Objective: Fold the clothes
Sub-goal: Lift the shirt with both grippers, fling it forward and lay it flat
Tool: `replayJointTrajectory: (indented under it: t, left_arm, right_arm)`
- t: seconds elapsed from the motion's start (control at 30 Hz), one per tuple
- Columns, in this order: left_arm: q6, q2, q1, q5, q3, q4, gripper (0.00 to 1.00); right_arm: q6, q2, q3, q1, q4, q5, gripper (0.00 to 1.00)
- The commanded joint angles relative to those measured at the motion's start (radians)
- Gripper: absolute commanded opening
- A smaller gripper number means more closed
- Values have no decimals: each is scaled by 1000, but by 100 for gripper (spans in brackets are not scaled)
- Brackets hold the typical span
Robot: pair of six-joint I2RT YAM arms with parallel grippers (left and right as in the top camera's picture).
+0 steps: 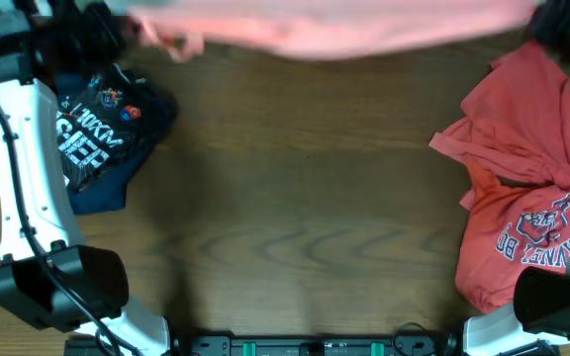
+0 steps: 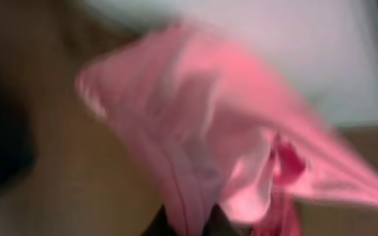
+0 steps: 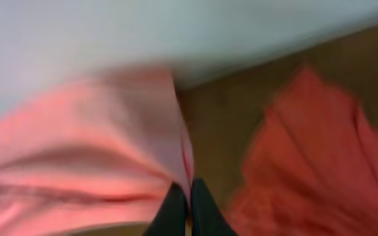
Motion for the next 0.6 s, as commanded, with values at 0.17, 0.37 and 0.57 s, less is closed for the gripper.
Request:
replayJointTrajectory:
  t: [0.17,0.37,0.57]
  left_arm:
    - [262,-5,-35,-180,-180,-324,6]
    - [356,-5,-52,-250,-414,-476,6]
    - [352,-31,-42,-306,-654,-473,6]
  right_arm:
    - [-86,-5,-209,8,-304,166,1]
    - [-40,-5,-428,5,-364,303,1]
    - [13,-8,-549,-11,-420,392,1]
